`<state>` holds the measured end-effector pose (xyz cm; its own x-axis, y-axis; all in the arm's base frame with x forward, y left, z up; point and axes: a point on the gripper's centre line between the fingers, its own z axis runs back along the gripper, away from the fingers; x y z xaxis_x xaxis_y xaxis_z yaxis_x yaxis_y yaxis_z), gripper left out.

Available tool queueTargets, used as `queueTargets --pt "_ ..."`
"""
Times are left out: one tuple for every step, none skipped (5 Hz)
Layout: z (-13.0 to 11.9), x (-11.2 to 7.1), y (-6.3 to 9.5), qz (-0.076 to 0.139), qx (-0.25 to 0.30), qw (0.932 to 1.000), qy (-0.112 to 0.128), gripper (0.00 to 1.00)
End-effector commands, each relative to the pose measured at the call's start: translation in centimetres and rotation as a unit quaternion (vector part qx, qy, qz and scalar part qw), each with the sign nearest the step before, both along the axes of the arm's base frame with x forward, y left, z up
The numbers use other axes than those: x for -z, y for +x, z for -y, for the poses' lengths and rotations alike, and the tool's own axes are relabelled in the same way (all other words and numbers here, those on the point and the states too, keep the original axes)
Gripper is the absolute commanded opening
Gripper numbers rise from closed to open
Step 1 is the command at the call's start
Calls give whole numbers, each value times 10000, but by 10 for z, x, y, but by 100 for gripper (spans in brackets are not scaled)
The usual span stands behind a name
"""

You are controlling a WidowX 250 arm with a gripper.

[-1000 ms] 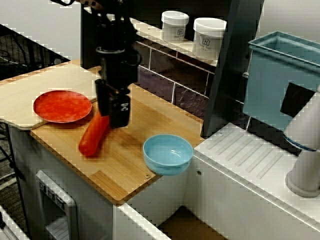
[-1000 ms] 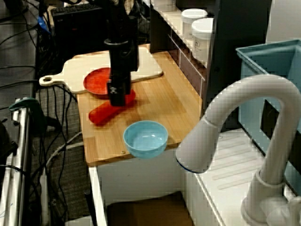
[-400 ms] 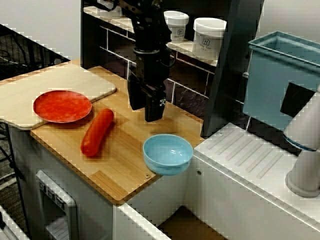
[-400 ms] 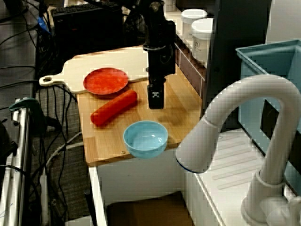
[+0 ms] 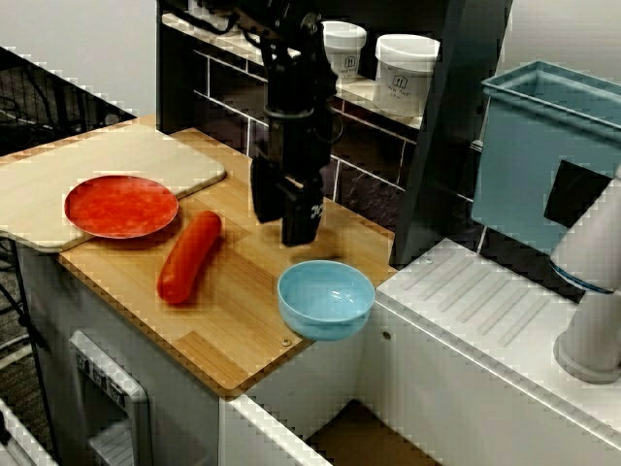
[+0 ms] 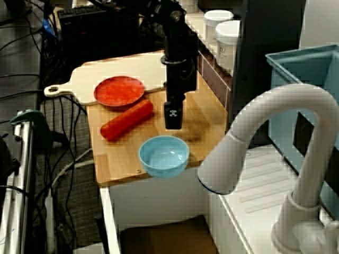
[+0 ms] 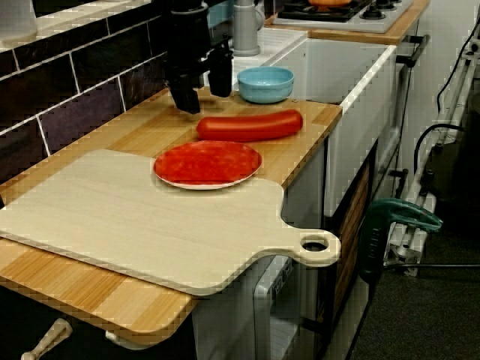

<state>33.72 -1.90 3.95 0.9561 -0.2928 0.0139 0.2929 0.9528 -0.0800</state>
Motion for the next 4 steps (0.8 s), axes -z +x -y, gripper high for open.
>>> queueTargets --pt "5 -18 -9 286 194 9994 3 100" --pt "12 -18 -15 236 227 9994 -59 100" --pt "26 -14 -19 180 256 9995 -60 100" --pt "42 -12 -24 145 350 9992 -127 100"
